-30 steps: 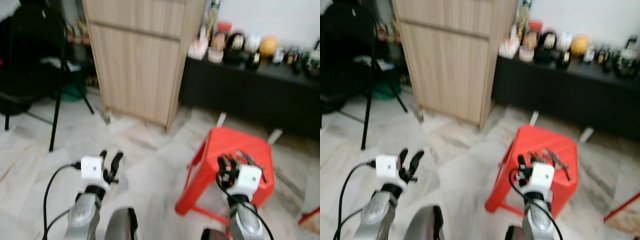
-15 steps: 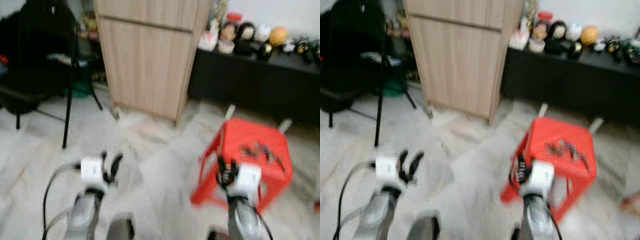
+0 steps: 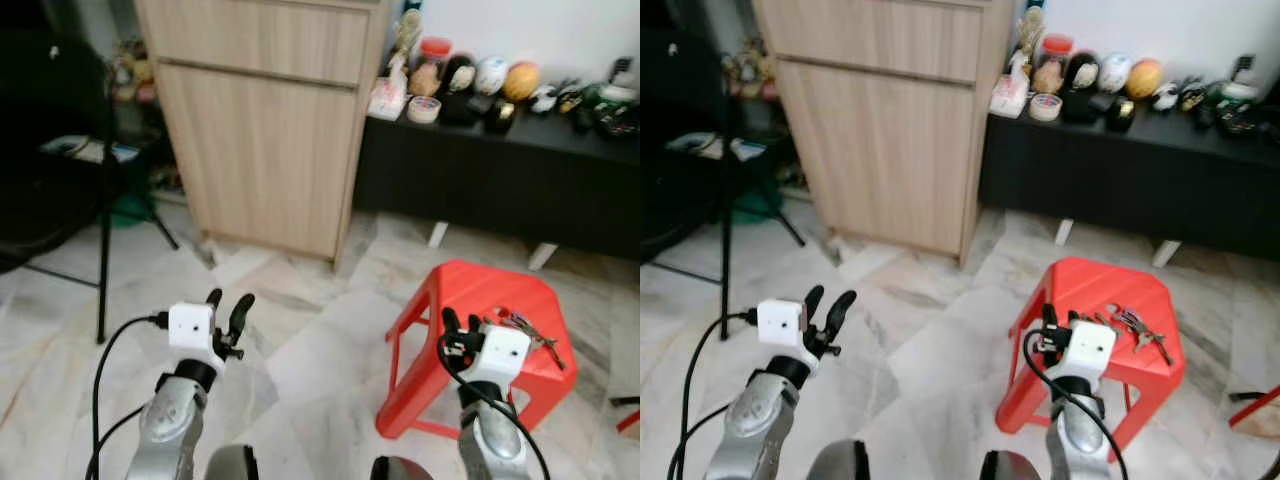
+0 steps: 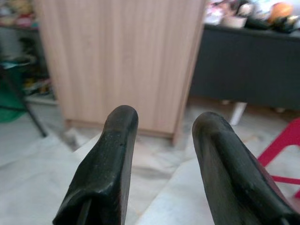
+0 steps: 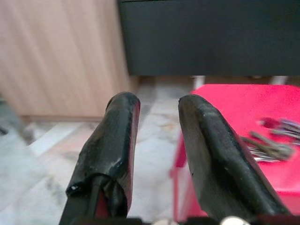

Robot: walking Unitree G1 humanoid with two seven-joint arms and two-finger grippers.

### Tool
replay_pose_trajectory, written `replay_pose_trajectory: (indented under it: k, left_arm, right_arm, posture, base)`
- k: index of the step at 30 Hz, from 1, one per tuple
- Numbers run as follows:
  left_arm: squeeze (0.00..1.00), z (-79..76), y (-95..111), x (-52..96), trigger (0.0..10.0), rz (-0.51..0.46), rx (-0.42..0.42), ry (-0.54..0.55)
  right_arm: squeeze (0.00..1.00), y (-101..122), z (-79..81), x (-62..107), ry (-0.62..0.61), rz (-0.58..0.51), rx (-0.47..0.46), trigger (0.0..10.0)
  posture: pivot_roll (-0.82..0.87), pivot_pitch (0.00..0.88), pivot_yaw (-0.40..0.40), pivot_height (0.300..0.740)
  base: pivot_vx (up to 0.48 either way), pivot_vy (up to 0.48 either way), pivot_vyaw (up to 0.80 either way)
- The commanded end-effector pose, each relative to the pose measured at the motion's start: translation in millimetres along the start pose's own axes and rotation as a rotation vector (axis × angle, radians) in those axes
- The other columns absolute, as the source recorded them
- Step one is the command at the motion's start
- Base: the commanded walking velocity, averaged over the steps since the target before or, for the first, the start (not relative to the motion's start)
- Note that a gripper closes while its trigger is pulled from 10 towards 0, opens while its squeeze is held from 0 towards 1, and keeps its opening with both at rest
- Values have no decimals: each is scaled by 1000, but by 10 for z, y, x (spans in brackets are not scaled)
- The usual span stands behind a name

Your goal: Hang keys on a hook

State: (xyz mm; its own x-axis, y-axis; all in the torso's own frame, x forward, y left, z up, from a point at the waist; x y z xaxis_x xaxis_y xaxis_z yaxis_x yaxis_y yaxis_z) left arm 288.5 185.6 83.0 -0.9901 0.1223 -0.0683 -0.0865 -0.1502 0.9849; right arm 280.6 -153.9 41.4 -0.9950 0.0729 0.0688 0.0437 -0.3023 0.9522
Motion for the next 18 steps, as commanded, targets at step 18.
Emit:
replay_pose_trajectory:
  k: [18]
  left_arm:
    - [0,-64,-35,20,10000,15,-29,-29]
  right_arm:
    - [0,0,-93,13,-24,3,13,10000]
  posture:
    - [50,2,-71,608]
  base:
    - [0,-280,0]
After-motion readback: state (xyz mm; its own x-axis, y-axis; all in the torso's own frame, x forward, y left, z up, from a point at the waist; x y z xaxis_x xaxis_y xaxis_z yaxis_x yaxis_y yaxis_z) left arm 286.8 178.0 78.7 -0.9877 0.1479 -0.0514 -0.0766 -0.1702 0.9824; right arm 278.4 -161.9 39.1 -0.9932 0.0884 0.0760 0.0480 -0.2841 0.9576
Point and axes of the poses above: a point about 5 cm out from each wrist's last joint towards the gripper, its own x axis pointing back from the gripper into the wrist, its own y axis along the axis of the wrist's last joint, z = x × y, the point moved 2 cm from there along -x, pointing out of the wrist towards the gripper, and after that the axes turned 8 degrees about -x, right-handed, at the moved point
